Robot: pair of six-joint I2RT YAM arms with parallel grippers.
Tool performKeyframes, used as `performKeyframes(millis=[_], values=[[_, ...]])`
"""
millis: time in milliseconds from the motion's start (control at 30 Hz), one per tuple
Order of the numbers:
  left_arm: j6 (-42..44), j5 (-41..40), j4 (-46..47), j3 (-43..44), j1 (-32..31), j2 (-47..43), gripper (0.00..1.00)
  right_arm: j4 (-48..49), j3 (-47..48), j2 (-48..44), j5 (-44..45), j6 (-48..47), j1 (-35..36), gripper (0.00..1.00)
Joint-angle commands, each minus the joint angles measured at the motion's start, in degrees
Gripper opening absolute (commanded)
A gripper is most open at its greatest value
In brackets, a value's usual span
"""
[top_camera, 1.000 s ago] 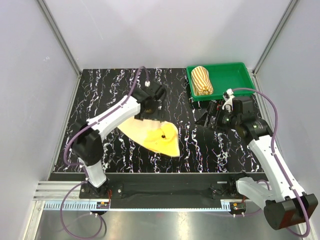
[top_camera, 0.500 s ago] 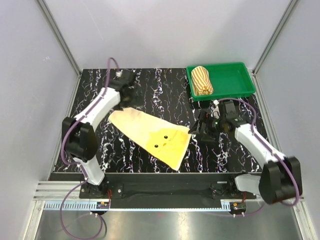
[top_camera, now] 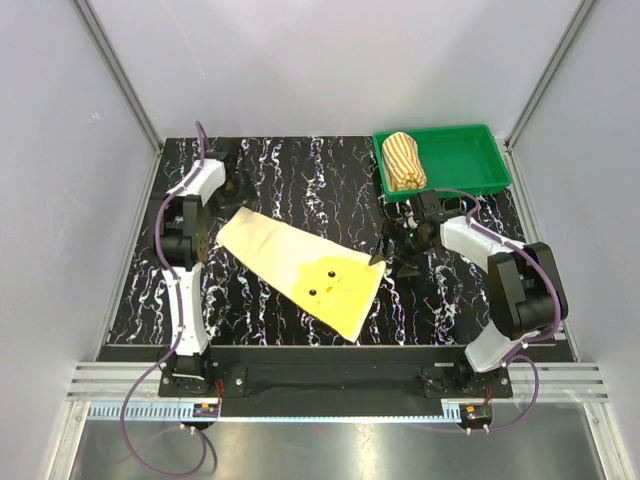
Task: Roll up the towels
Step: Move the towel to the center of the board, then flatten the towel
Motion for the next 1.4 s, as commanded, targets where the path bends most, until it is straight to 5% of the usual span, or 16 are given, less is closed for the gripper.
performKeyframes(millis=[0,67,167,200,333,700,833,1167,1367], values=[[2.21,2.99,1.35,6.72,0.10,2.44,0.92,1.32,1.98,0.50,0.97,-1.60,0.71,0.96],[2.21,3.60,0.56,8.75,0.45,4.28,0.90,0.97,2.33,1.03,0.88,-2.21,0.71,0.96],[1.77,5.10,-0.23,9.46,0.89,6.05,0.76,0.79,2.33,1.03,0.97,-2.39,0.80,0.96],[1.60,5.19,0.72,8.59,0.89,5.70,0.64,0.88,2.33,1.03,0.88,-2.48,0.71,0.96],[0.72,4.75,3.28,1.22,0.80,2.98,0.48,1.32,2.07,1.38,-0.08,-2.30,0.71,0.96],[-0.69,5.63,5.30,-8.90,0.45,-3.09,0.63,1.58,0.66,0.68,-0.44,-2.30,0.71,0.96],[-0.78,5.63,5.31,-9.62,-0.08,-3.97,0.60,1.93,-0.13,0.33,-0.43,-2.21,0.71,0.96],[-0.16,4.04,3.98,-8.03,-0.87,-2.39,0.01,2.55,-1.01,-0.11,-0.52,-2.13,0.63,0.96],[-0.16,4.04,3.63,-8.47,-0.96,-3.17,0.00,7.81,-4.34,-1.25,-2.37,0.68,0.71,0.96]])
